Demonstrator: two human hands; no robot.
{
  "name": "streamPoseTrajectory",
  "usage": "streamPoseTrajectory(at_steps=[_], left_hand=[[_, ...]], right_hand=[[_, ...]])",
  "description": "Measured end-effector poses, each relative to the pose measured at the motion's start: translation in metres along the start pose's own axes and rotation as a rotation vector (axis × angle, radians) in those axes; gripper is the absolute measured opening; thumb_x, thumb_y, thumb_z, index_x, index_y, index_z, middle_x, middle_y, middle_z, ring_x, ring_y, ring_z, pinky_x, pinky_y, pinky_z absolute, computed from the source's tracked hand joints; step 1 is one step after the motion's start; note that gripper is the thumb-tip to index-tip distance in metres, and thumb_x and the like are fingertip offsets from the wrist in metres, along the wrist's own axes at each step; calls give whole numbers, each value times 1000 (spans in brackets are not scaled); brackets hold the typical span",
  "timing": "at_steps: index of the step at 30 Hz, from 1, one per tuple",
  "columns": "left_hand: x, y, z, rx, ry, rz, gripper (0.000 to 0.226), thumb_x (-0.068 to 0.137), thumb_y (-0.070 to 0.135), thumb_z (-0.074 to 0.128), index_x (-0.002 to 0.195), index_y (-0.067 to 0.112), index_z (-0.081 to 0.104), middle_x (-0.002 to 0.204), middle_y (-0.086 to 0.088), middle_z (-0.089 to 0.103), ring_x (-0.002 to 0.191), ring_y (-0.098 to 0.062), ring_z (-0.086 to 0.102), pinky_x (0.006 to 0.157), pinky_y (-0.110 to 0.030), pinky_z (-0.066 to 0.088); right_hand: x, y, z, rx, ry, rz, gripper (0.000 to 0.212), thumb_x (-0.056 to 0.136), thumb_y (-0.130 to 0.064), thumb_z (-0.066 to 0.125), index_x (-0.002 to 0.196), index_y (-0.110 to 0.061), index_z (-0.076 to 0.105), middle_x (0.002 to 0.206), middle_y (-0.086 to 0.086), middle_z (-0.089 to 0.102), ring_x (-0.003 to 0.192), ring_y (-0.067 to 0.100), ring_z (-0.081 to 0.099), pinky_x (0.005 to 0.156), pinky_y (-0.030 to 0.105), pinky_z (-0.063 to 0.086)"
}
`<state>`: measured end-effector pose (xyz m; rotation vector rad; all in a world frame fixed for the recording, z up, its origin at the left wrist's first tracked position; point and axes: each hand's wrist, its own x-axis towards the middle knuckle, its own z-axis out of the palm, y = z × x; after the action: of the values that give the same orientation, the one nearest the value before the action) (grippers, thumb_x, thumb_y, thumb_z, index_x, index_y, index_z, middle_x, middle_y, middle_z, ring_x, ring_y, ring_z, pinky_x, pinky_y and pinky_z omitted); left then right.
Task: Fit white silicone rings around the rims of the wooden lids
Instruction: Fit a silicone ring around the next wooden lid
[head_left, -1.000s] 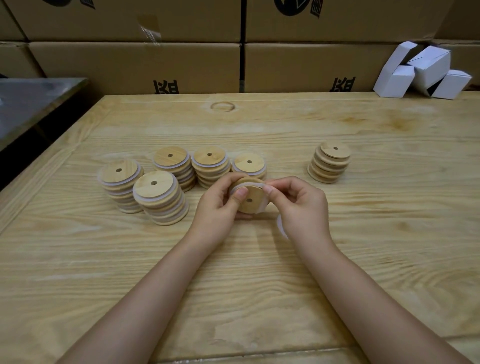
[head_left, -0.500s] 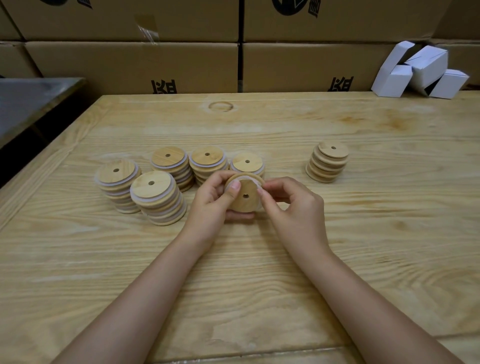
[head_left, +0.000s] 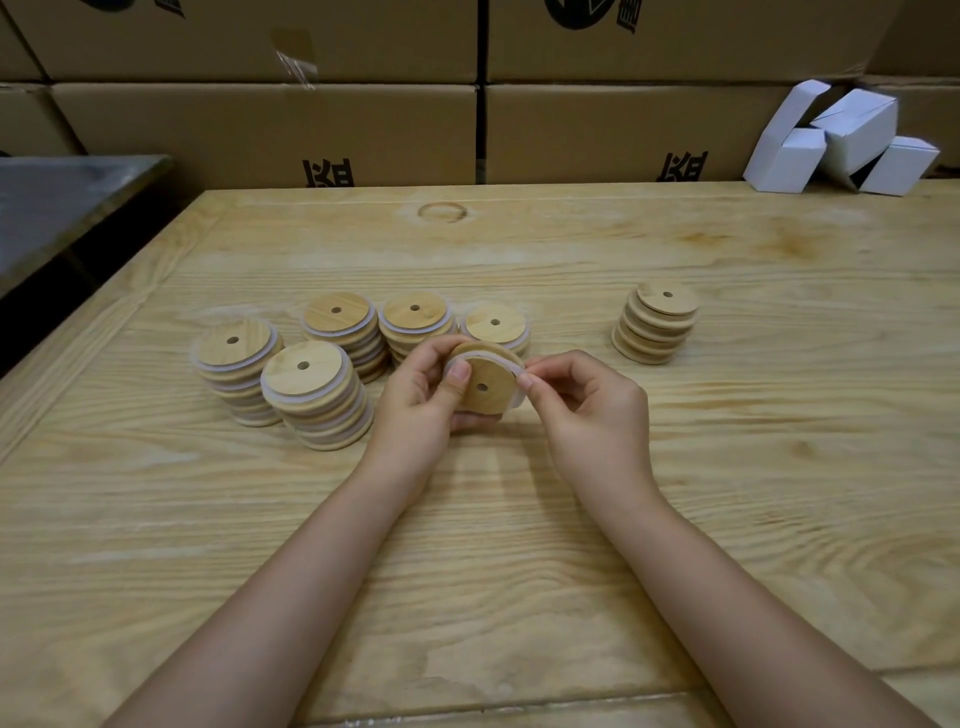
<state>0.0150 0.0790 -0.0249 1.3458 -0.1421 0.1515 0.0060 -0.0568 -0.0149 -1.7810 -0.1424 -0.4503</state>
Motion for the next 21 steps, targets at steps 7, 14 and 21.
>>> streamPoseTrajectory(at_steps=[7, 14, 21], left_hand=[[1, -2, -3, 2, -80, -13, 13, 93, 10, 45, 100, 15, 54, 89, 1, 68, 79, -14, 68, 61, -35, 59], [3, -1, -2, -18, -13, -45, 13, 96, 11, 41, 99, 17, 52, 80, 8, 71, 73, -12, 69, 58, -34, 59], [3, 0, -3, -37, 19, -68, 15, 97, 12, 41, 97, 18, 55, 89, 2, 69, 75, -14, 69, 55, -32, 58]], right_hand=[[2, -1, -6, -40, -29, 16, 23, 81, -10, 70, 71, -30, 64, 79, -13, 69, 75, 4, 66, 74, 25, 54], [1, -2, -6, -131, -72, 34, 14, 81, -19, 71, 71, -27, 64, 72, -16, 67, 67, 2, 62, 67, 21, 51], [2, -2, -7, -42, -103, 120, 18, 80, -17, 72, 66, -26, 65, 65, -13, 67, 62, -1, 61, 63, 14, 45]])
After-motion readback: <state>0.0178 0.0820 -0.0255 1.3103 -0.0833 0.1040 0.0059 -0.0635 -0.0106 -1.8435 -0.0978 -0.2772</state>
